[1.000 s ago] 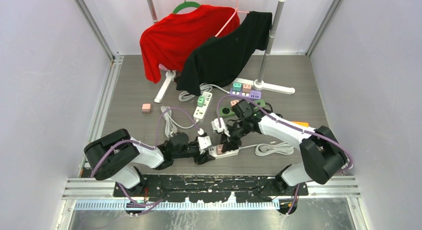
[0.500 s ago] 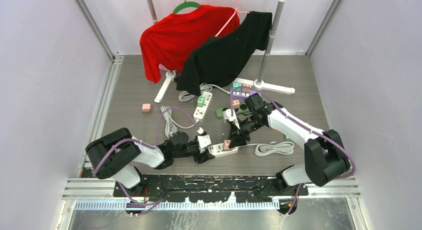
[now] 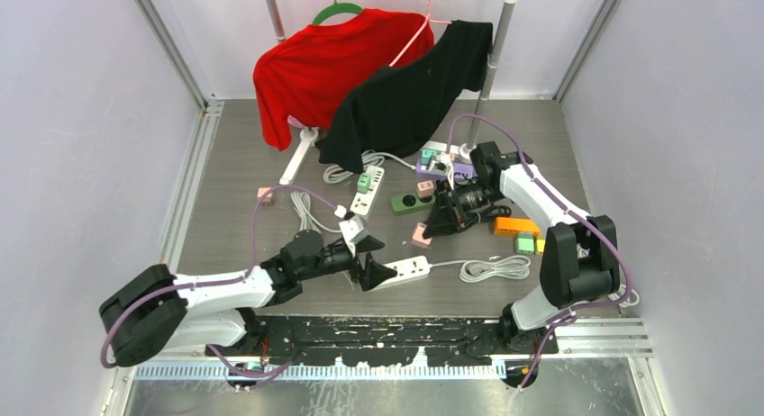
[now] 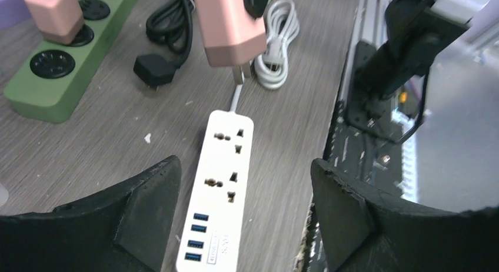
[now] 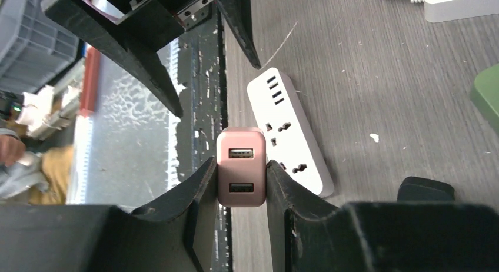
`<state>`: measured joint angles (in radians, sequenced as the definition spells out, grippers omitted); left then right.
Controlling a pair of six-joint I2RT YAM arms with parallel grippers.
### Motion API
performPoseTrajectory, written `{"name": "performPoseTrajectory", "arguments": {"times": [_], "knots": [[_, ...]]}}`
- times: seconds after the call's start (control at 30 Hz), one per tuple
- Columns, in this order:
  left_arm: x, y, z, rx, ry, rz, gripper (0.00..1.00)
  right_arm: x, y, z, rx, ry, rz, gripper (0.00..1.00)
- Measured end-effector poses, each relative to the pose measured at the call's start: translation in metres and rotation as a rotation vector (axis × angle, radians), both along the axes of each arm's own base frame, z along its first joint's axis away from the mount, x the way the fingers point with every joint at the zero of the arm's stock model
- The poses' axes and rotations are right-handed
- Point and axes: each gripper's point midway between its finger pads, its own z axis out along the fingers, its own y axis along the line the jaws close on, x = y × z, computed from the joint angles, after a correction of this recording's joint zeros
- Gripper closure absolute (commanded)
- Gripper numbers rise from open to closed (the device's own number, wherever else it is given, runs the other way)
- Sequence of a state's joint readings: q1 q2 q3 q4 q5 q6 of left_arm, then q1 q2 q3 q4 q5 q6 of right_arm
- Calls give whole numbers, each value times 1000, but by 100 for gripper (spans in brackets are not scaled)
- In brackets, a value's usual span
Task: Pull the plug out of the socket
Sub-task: Remove the plug from the socket.
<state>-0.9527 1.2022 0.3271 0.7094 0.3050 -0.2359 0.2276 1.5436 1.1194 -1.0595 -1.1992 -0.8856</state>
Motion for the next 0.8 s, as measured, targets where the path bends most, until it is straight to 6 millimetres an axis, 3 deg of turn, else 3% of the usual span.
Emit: {"name": "performPoseTrajectory", "arguments": {"times": [0.13, 0.5, 0.8], "knots": [[-1, 3, 23, -53, 58, 35, 19, 5, -2, 8, 17, 107, -75, 99], [19, 14, 49, -46, 339, 284, 17, 26, 3, 15, 39, 381, -277, 99], [36, 20, 41, 44, 506, 478, 16, 30, 5, 5, 6, 535, -323, 99]]}}
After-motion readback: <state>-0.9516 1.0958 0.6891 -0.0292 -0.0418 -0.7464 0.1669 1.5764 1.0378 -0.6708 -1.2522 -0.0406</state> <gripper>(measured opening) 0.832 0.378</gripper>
